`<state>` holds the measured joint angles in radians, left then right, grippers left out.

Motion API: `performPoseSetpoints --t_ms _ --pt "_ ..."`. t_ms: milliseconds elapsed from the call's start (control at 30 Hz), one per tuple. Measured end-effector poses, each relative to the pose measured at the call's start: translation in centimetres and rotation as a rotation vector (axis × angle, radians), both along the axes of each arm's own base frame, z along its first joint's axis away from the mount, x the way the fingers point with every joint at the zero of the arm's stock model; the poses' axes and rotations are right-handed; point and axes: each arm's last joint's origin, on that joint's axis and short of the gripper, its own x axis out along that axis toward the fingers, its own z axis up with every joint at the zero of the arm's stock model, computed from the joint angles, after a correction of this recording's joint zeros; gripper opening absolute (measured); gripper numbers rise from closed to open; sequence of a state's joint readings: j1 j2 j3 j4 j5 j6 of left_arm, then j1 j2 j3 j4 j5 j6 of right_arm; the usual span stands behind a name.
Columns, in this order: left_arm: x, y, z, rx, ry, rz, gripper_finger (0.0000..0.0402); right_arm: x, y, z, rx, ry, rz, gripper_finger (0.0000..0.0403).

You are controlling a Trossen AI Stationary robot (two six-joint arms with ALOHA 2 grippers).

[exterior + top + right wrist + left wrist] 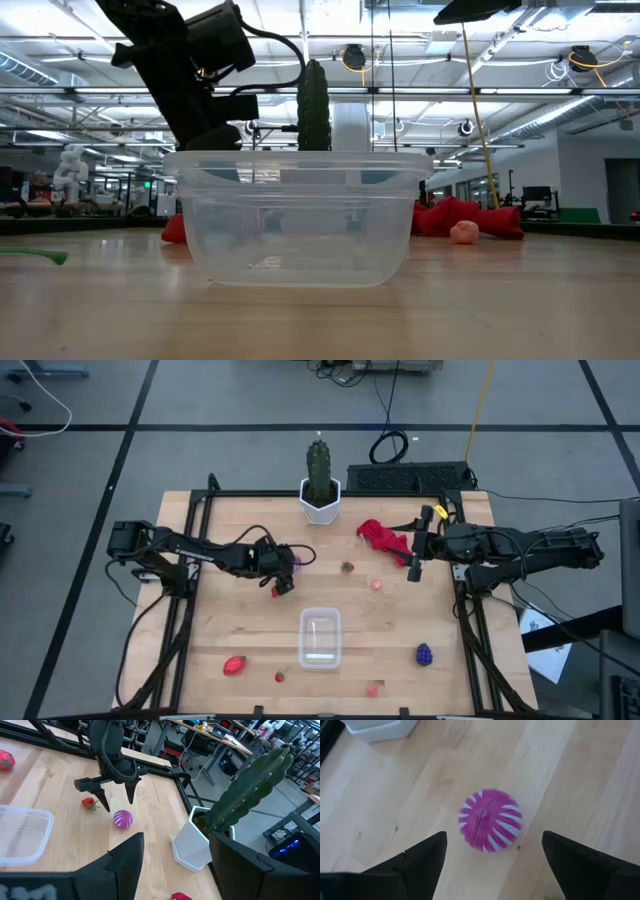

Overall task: Pick and placing Produce into tupperware
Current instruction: Put the onion into the transparent container

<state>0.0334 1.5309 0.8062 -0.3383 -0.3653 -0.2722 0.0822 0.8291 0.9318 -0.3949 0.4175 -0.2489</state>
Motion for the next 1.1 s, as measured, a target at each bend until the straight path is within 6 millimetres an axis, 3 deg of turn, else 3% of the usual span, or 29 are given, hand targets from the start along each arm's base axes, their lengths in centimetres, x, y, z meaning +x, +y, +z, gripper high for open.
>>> performPoseSetpoints --t_ms 467,1100 --pt "-0.1 1.0 0.0 0.088 0.034 -0.002 0.0335 0.0 0.0 0.0 0.0 0.0 0.0 0.0219" --pt "0.3 2.6 0.2 0.003 -0.017 -0.053 0.0335 -0.2 0.0 -0.5 -0.004 0.056 0.0 0.0219"
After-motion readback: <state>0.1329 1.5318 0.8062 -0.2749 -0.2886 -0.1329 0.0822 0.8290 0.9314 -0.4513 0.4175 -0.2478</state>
